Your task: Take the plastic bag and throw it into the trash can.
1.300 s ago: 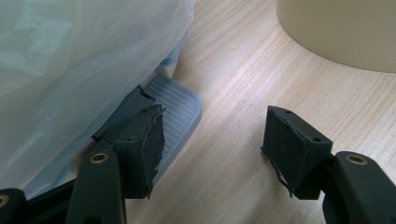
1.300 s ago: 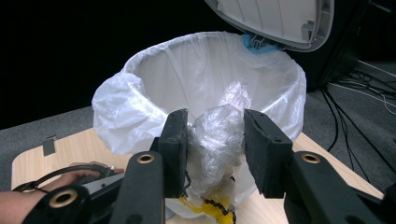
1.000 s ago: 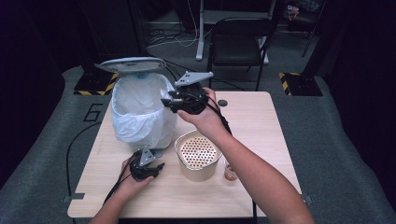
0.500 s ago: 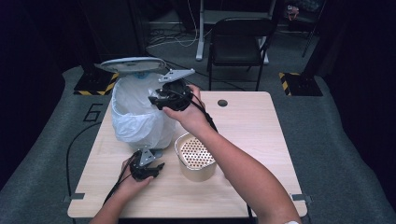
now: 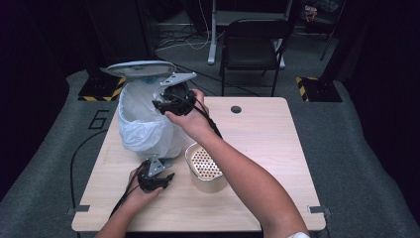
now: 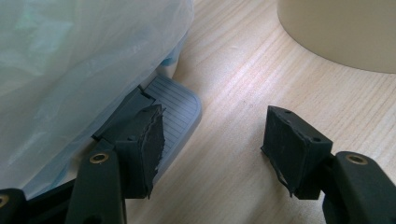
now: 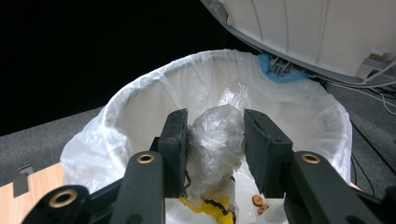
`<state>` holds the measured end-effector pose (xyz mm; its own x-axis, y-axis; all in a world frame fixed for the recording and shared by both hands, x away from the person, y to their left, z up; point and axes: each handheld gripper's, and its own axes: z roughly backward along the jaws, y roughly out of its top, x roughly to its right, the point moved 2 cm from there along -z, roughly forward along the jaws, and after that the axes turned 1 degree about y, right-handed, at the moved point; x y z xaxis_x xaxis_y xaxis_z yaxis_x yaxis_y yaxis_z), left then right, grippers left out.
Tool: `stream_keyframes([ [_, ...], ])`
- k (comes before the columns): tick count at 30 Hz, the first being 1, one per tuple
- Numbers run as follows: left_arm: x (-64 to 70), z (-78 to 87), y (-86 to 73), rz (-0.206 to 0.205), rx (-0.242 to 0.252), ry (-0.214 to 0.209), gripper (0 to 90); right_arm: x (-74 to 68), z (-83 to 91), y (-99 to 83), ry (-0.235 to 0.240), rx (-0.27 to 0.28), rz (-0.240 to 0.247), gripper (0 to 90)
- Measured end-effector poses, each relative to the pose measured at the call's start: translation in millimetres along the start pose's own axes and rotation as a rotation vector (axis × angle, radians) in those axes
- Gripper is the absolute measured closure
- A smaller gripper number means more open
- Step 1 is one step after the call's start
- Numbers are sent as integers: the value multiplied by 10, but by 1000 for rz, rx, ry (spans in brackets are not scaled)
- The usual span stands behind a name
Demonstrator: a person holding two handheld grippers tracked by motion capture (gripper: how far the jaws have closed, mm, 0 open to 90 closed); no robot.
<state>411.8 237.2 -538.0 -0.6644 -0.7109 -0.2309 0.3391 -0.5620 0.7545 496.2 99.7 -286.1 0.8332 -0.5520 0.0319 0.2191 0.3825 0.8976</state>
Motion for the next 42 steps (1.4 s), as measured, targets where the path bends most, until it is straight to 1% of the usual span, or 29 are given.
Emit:
stream_keyframes([
  [1, 1, 1, 0, 1, 2, 9, 382, 2, -17, 4, -3, -3, 1, 613],
  [2, 1, 0, 0, 0, 0, 0, 382, 4, -32, 3, -2, -5, 1, 612],
  [8, 2, -1, 0, 1, 1, 0, 381, 11, -137, -14, -18, -8, -7, 612],
  [10, 0, 3, 0, 0, -3, -5, 382, 14, -163, -11, -18, -3, -23, 611],
  [11, 3, -1, 0, 2, 1, 1, 382, 18, -174, -8, -19, 0, -26, 611],
  [12, -4, 12, 3, -2, -16, -18, 382, 20, -184, -6, -19, 0, -32, 611],
  [14, -4, 12, 4, -1, -15, -18, 382, 27, -204, -2, -21, 2, -38, 611],
  [15, -4, 13, 4, -1, -15, -12, 381, 30, -218, 3, -24, 2, -39, 610],
  [20, -4, 11, 3, -1, -15, -18, 382, 33, -275, 23, -39, 2, -36, 605],
  [22, -4, 12, 3, -1, -15, -18, 381, 36, -287, 29, -44, 6, -32, 579],
  [24, -4, 13, 4, -1, -15, -11, 382, 35, -302, 29, -45, 3, -54, 444],
  [25, -4, 13, 3, -1, -15, -12, 382, 35, -306, 27, -51, 1, -57, 423],
  [26, -4, 13, 3, 0, -15, -12, 381, 33, -303, 25, -57, -1, -59, 409],
  [28, -3, 11, 3, 0, -15, -17, 381, 27, -282, 20, -52, 7, -54, 407],
  [32, -2, 12, 4, 1, -15, -11, 382, 12, -210, 7, -42, 10, -35, 429],
  [34, -3, 12, 4, 0, -15, -10, 382, 8, -159, -5, -41, 3, -19, 435],
  [37, -2, 12, 4, 1, -15, -10, 381, 4, -66, -19, -41, 7, -10, 444],
  [40, -2, 11, 4, 0, -16, -16, 382, 8, 22, -33, -44, 13, -12, 450],
  [42, -2, 12, 4, 1, -16, -11, 382, 22, 92, -47, -45, 21, -8, 462],
])
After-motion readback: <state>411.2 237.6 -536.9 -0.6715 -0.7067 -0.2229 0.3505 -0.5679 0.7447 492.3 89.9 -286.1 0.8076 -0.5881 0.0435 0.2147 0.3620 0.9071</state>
